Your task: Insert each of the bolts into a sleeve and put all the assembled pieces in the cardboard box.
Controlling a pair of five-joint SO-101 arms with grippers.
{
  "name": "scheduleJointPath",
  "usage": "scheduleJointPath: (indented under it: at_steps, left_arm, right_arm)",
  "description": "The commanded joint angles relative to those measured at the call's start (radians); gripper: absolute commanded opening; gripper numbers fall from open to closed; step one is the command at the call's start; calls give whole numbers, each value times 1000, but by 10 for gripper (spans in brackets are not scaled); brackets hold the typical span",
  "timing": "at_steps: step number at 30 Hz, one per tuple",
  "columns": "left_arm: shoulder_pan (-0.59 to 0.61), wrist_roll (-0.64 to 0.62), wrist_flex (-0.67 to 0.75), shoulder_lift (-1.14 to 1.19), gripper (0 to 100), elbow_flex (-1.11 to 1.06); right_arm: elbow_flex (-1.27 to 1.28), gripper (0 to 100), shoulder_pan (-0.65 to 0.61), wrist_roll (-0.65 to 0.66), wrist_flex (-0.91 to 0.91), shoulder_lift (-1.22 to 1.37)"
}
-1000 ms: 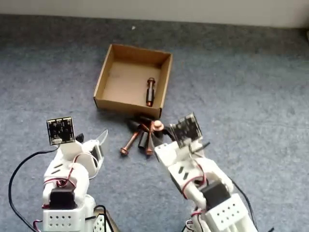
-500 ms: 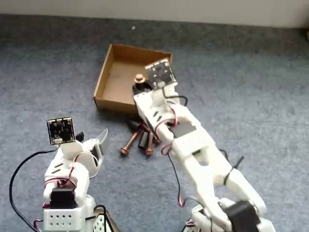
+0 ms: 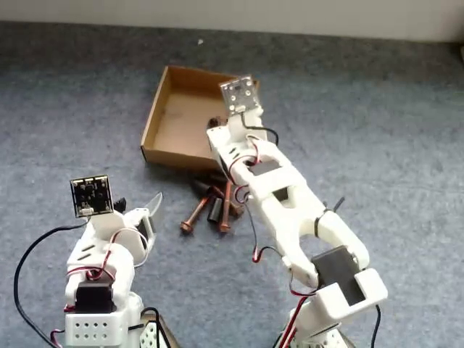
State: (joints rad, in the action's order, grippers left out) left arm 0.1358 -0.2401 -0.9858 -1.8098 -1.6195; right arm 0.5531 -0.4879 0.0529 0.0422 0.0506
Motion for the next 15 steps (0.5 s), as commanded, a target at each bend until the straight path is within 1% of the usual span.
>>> scheduleJointPath:
  at_steps: [1, 5, 9, 12, 15]
  left_arm:
    - [13, -6, 18, -5, 277, 4]
    - [13, -5, 18, -5, 277, 4]
    - [13, -3, 18, -5, 277, 4]
    - [13, -3, 18, -5, 277, 4]
    - [13, -3, 18, -5, 277, 4]
  right_arm:
    - [-47, 166, 15, -9, 111, -147]
    - [-47, 165, -8, -6, 349, -300]
    - [-44, 158, -64, -5, 604, -417]
    - [-44, 125, -99, -9, 777, -466]
    - [-44, 82, -148, -12, 909, -473]
